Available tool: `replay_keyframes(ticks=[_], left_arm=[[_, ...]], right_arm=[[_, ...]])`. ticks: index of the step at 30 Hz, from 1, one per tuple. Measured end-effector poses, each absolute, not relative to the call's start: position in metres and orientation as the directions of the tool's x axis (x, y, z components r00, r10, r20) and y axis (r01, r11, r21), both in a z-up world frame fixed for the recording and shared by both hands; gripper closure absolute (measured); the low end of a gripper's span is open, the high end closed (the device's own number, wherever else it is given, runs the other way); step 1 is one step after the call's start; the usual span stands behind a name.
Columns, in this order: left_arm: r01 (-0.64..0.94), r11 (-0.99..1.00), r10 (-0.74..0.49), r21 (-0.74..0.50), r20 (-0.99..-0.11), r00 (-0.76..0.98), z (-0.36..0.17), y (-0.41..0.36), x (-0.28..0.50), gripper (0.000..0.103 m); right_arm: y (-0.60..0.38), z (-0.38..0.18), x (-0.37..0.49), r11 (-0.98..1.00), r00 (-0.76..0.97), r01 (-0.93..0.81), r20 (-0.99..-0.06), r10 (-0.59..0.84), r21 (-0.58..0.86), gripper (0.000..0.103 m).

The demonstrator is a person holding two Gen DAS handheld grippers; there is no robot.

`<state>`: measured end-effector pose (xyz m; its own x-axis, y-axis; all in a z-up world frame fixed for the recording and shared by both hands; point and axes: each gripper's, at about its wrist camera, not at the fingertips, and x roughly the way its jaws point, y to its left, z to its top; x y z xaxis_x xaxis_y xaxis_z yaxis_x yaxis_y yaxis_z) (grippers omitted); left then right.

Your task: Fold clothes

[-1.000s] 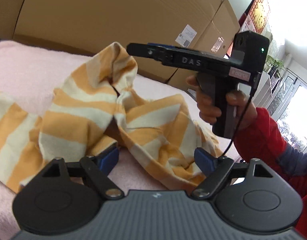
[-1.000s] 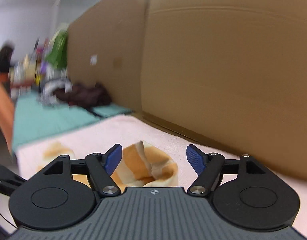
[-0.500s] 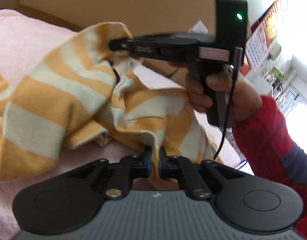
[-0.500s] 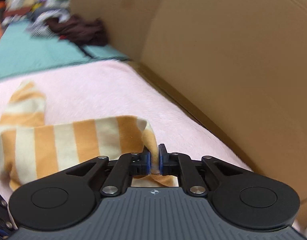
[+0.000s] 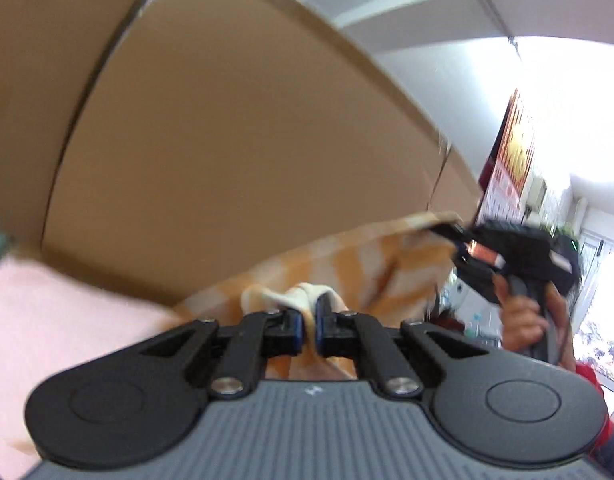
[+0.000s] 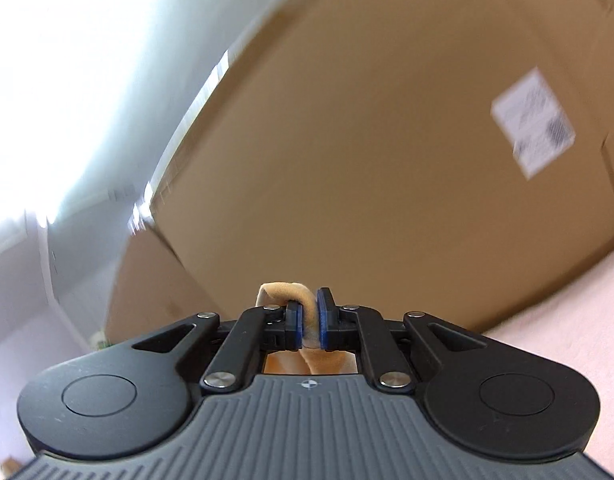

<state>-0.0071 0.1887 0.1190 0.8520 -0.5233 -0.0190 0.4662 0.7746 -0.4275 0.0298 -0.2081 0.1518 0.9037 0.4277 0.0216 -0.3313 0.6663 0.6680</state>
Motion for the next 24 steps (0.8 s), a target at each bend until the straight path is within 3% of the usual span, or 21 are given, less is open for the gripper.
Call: replay_keyframes(ticks=[9,15,24], left_arm=[[0.468,0.817,-0.418,-0.336,0.215,0.883,0.223,0.214,-0.016,0.102],[0.413,0.875,-0.343,-0.253,0.279,0.897,0.261,0.209,-0.039,0.102],[0.307,0.93,-0.216,-0.201,0.378,0.9,0.257,0.204,-0.079,0.102]], right_arm=[[-0.245,0.214,-0.054,0.639,0.92,-0.388,0.317,0.229,0.664,0.095],[-0.229,0.238,-0.058,0.697,0.912,-0.387,0.361,0.195,0.604,0.095],[-0.208,0.228,-0.068,0.794,0.897,-0.358,0.417,0.145,0.492,0.095]])
